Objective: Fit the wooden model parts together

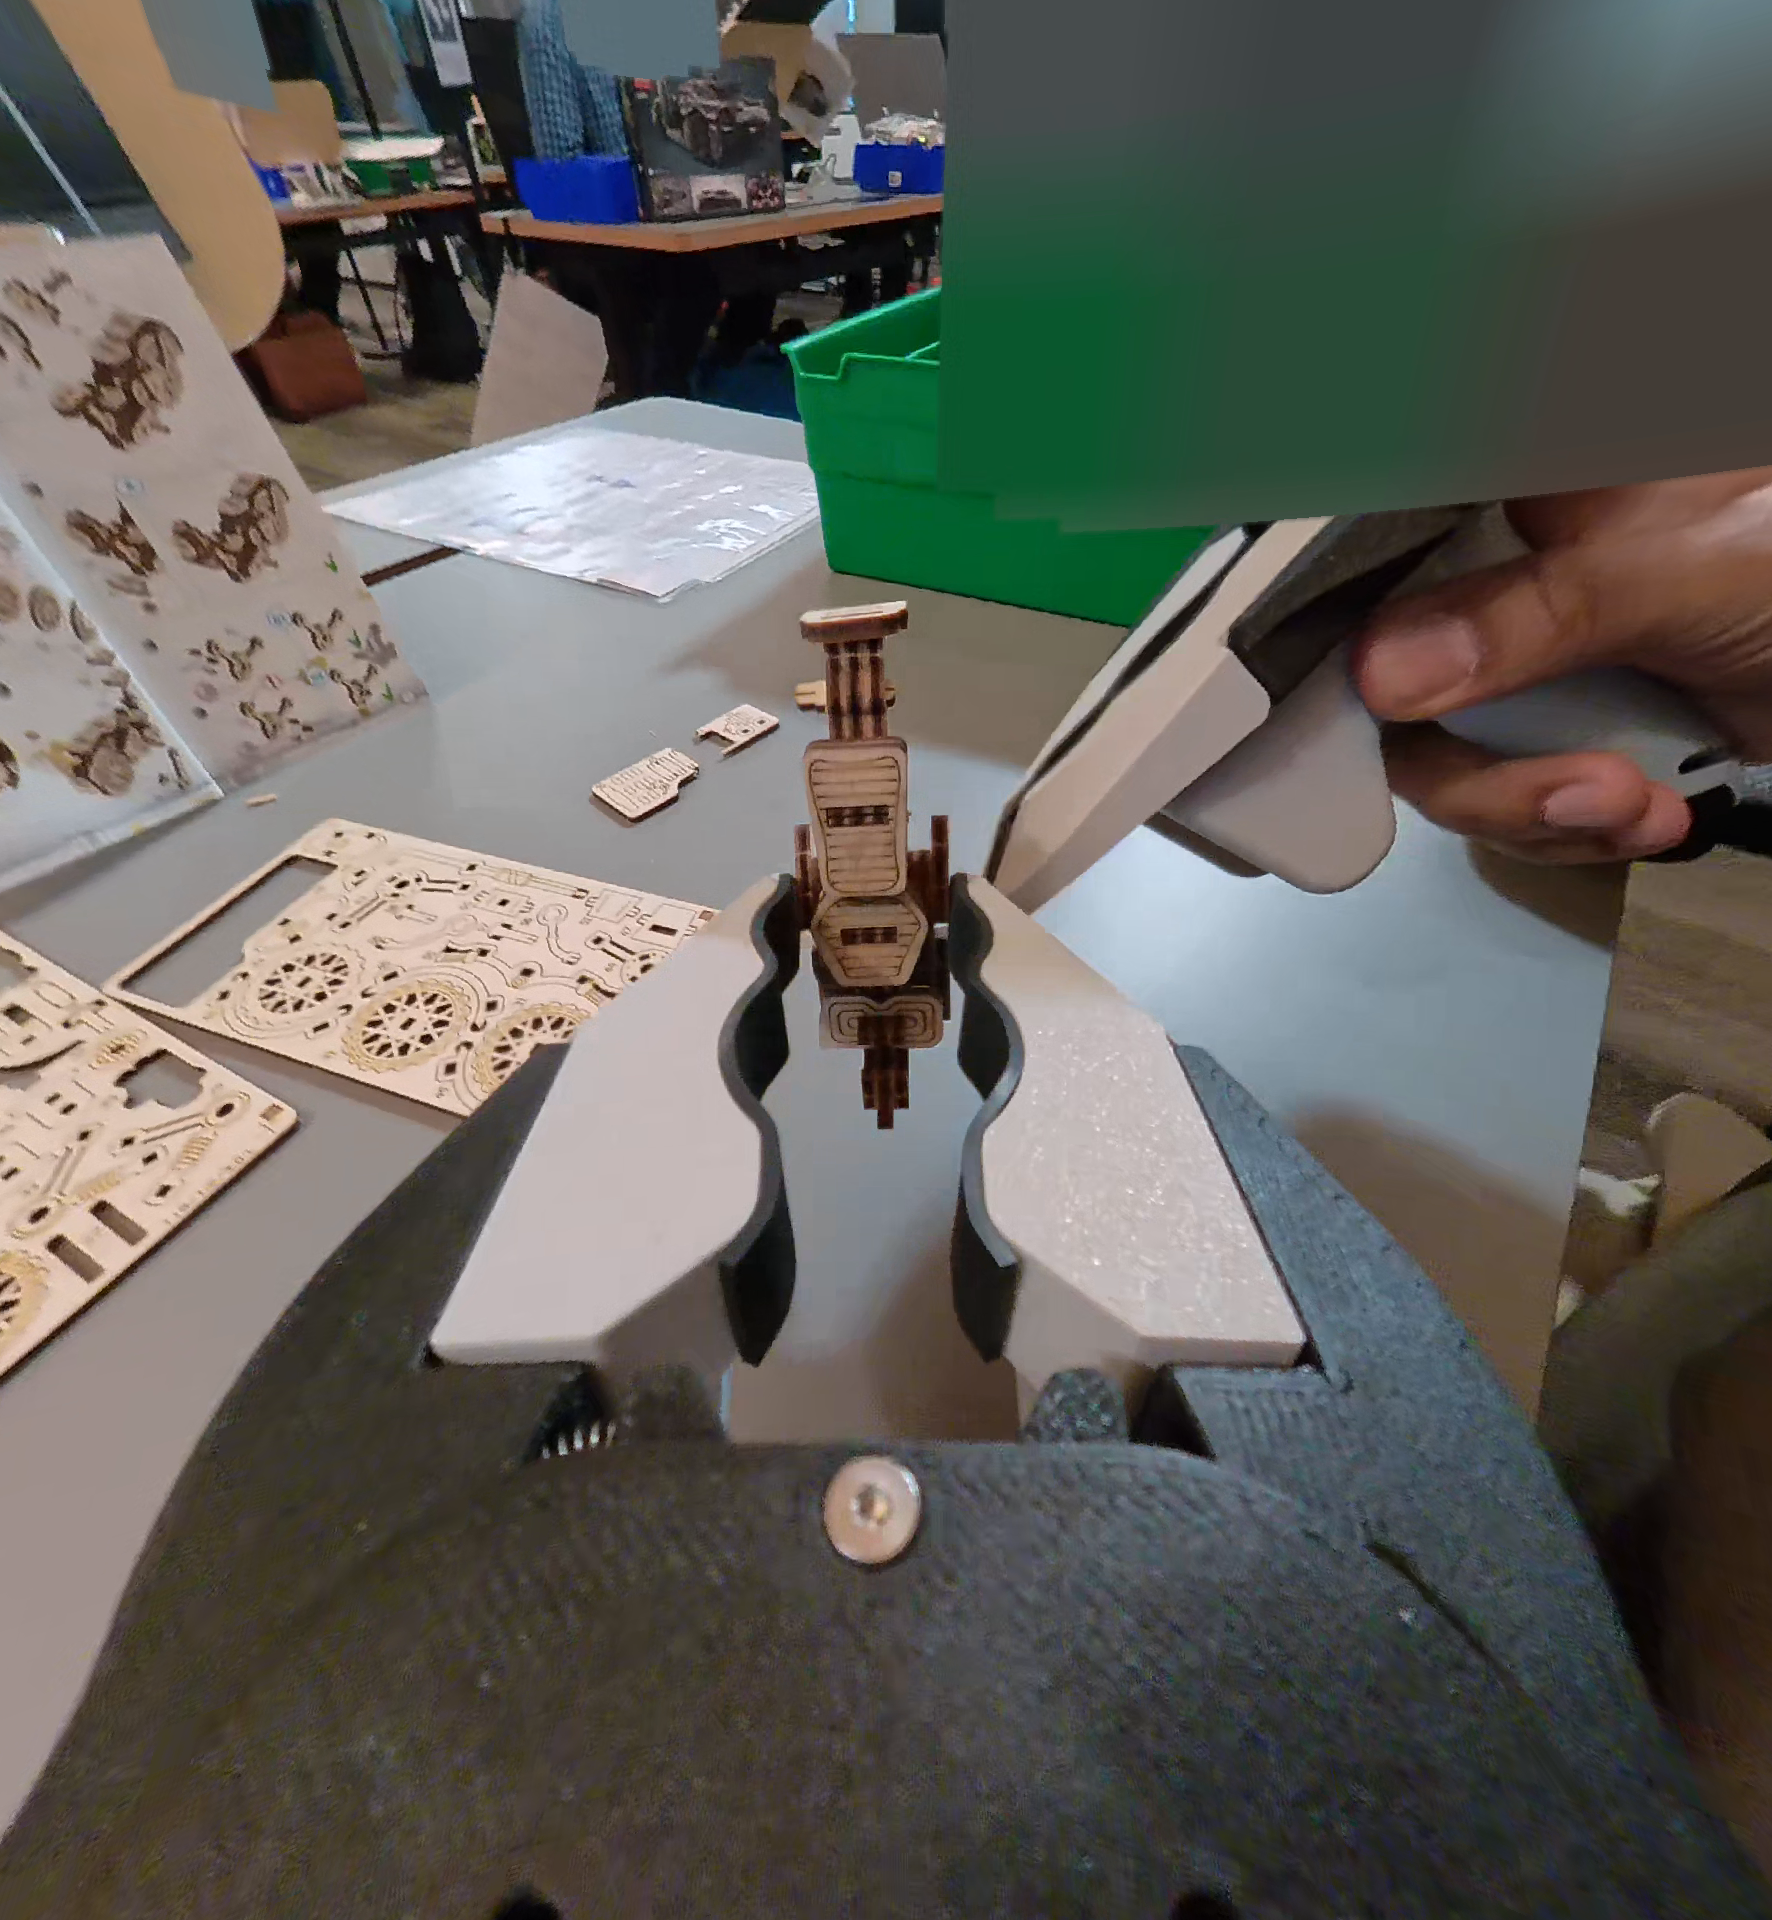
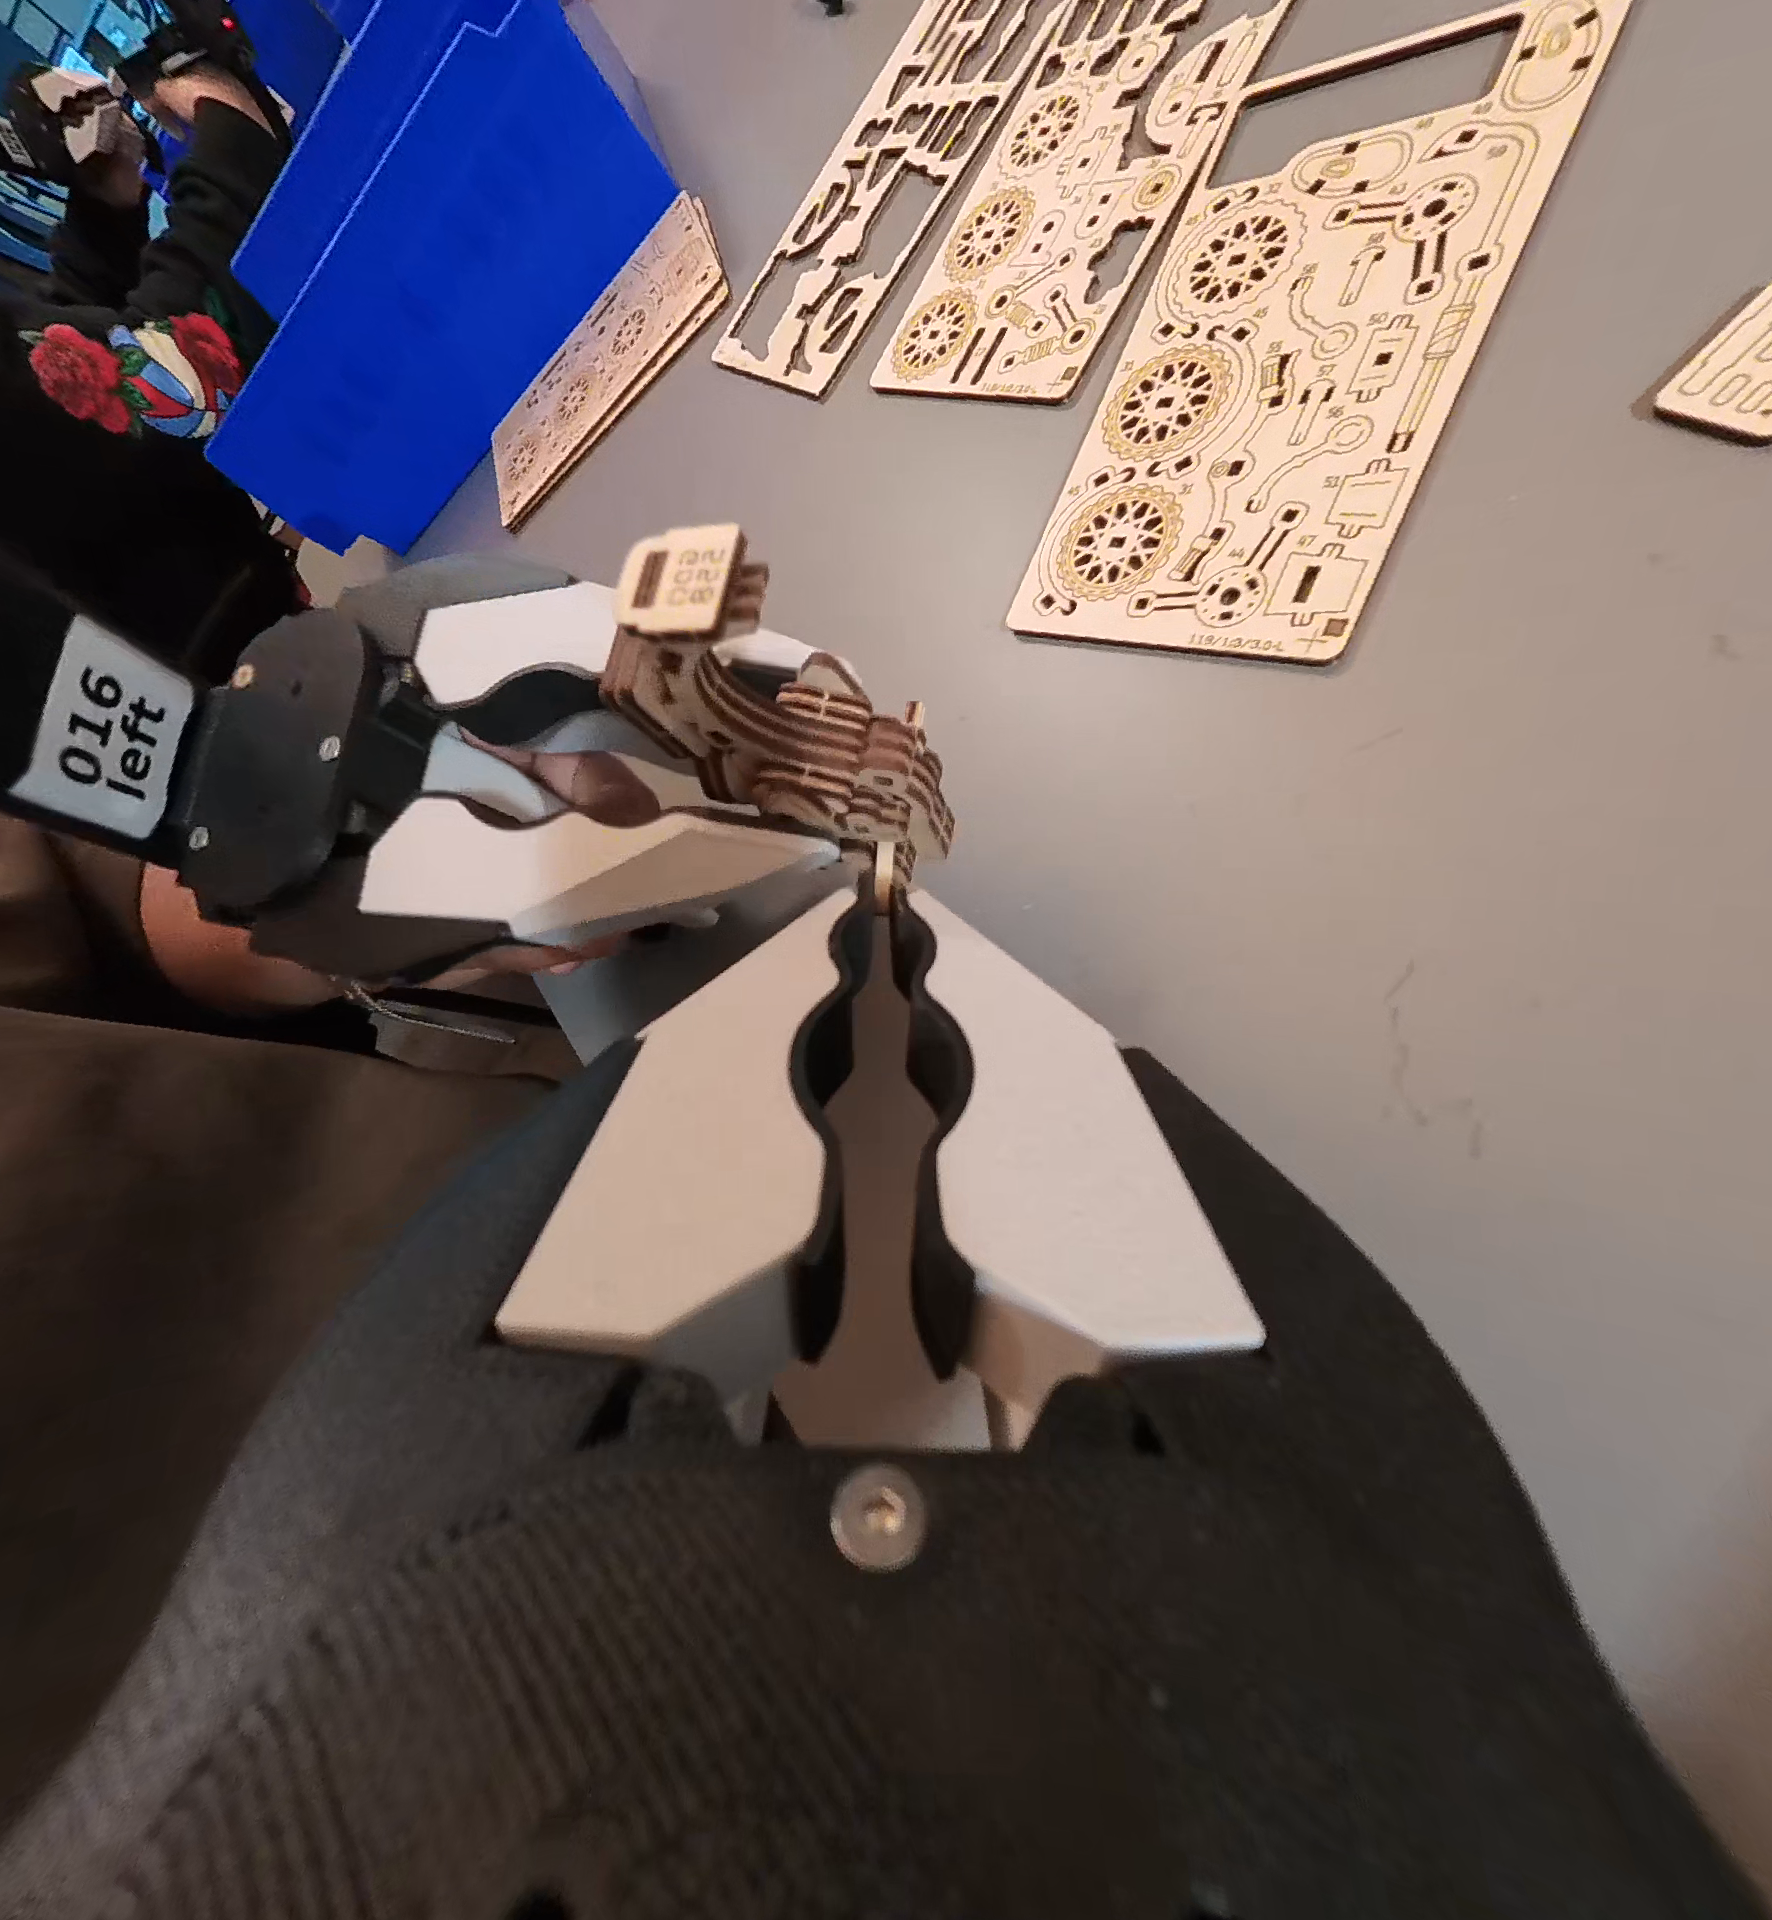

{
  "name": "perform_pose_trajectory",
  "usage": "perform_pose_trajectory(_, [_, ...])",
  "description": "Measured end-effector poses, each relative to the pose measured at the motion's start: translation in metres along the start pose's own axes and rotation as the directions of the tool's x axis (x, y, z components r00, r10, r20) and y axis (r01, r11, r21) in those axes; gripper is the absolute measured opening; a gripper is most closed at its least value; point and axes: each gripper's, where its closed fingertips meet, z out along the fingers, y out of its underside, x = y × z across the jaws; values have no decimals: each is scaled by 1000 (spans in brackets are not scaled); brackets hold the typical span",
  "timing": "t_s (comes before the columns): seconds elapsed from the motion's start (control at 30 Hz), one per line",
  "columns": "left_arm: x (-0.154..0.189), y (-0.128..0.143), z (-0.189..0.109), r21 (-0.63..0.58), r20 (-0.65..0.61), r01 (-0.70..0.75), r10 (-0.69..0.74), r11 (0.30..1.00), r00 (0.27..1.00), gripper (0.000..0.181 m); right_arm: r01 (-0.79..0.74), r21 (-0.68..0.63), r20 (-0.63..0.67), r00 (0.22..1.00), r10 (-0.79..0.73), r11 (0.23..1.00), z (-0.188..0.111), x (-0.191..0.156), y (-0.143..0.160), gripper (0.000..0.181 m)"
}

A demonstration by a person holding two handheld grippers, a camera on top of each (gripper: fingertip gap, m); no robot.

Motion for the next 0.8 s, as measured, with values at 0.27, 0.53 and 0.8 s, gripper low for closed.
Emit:
perform_pose_trajectory(0.27, [0,-1,0,4,23,-8,7,1000,1000,26,14,31,-16,1000,-14,999,-1,-2,-3,1])
perform_pose_trajectory(0.53, [-4,-2,-1,14,42,26,-27,1000,999,26,45,50,-44,998,-43,998,5,-4,-1,1])
perform_pose_trajectory(0.8, [-10,-2,-1,24,25,120,-120,993,992,26,-4,88,-8,1000,4,996,6,-4,-4,1])
